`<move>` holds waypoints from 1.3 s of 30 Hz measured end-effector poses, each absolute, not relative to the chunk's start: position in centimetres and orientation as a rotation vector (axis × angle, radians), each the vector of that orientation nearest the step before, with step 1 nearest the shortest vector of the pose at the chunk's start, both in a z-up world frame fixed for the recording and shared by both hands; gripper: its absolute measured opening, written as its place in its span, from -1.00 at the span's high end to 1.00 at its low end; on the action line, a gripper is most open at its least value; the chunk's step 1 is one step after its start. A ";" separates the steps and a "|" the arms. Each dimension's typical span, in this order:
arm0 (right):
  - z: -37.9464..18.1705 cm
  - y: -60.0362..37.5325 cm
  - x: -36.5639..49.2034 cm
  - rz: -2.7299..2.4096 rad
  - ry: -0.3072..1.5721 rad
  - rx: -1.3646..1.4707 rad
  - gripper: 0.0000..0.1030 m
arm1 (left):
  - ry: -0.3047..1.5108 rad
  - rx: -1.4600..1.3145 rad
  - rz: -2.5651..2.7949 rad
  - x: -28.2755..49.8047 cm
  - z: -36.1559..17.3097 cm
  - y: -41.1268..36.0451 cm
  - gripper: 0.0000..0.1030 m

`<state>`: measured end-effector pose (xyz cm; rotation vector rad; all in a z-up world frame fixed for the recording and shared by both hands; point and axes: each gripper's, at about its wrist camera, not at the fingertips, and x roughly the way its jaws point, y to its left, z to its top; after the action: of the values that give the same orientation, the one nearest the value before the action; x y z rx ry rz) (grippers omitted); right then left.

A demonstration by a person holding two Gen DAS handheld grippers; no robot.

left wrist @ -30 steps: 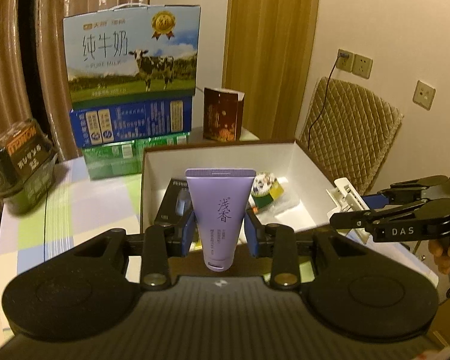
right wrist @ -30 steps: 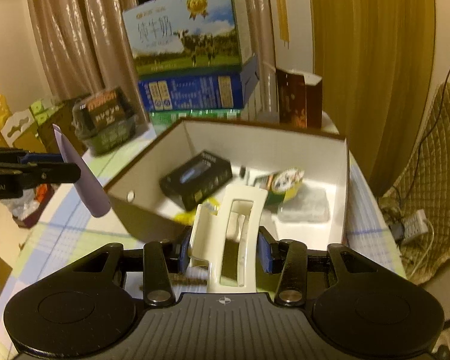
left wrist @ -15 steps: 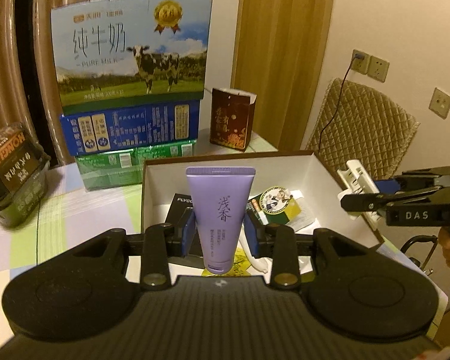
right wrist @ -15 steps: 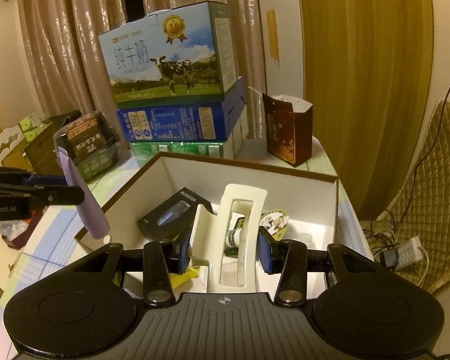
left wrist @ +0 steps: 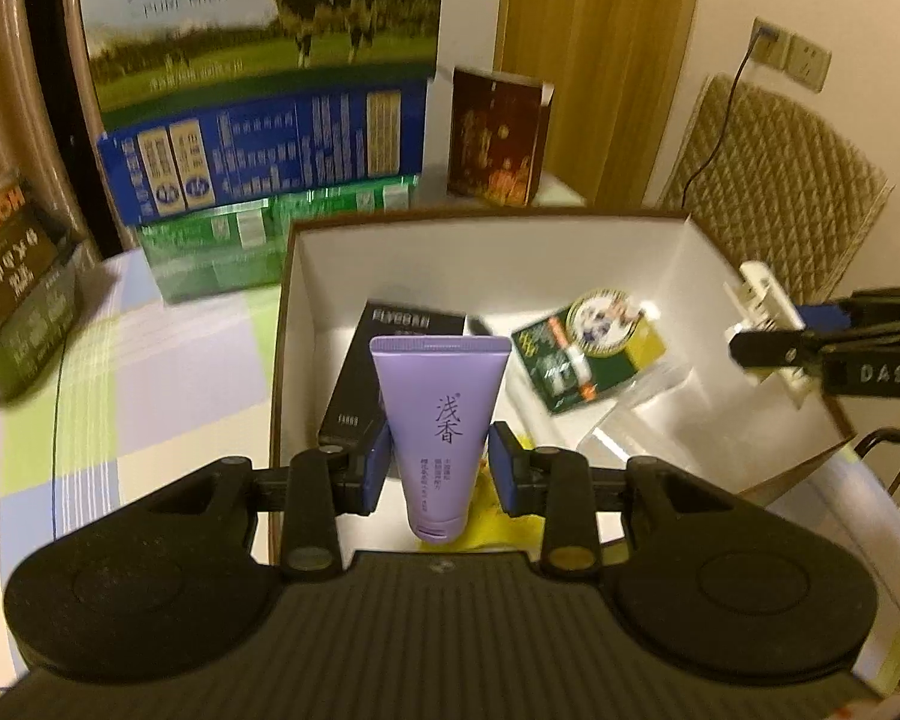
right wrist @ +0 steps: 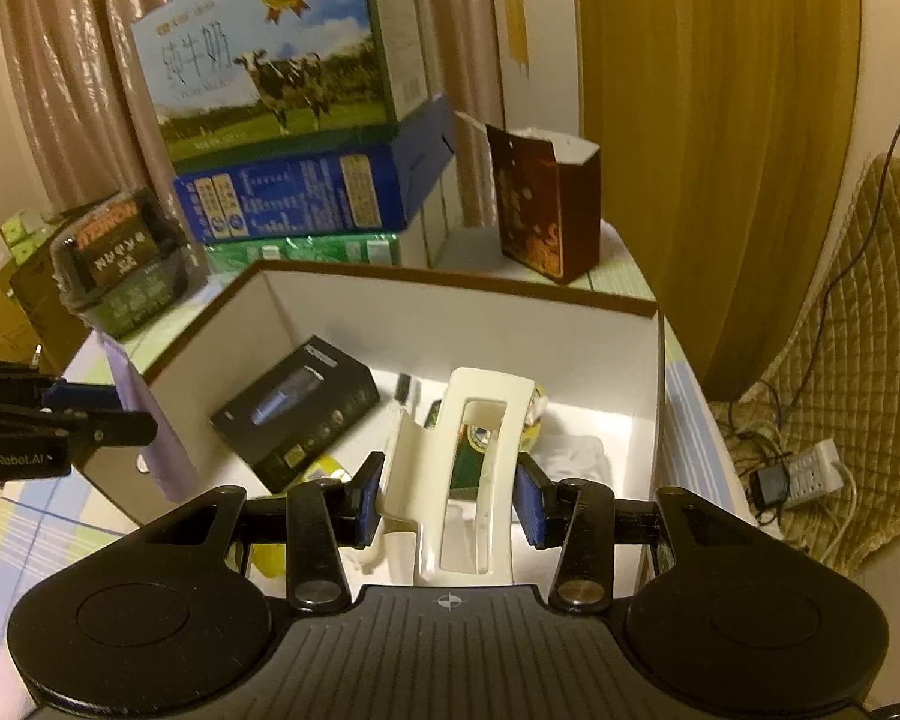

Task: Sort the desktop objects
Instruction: 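Carry the purple tube and white hair clip over the brown box, then lower the tube and hair clip into the box and open both grippers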

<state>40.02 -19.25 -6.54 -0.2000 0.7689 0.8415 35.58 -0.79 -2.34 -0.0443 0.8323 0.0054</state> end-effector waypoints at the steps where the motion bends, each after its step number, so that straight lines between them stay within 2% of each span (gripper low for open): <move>1: -6.8 -19.2 40.2 0.840 0.773 -0.202 0.20 | 0.849 -0.042 0.006 35.8 -2.8 -0.8 0.42; 13: -8.4 -18.8 41.0 0.837 0.821 -0.222 0.20 | 0.983 -0.010 -0.003 37.7 -6.5 -1.3 0.42; 20: -8.8 -18.6 41.3 0.829 0.834 -0.243 0.20 | 0.982 -0.033 -0.013 39.0 -7.0 -1.4 0.43; 39: -10.2 -17.7 42.1 0.805 0.846 -0.345 0.20 | 0.961 -0.048 0.000 39.7 -6.4 -1.2 0.11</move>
<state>42.08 -17.66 -10.23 -0.3452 0.8462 0.8052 39.71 -1.25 -6.40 -0.0476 0.9609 0.0001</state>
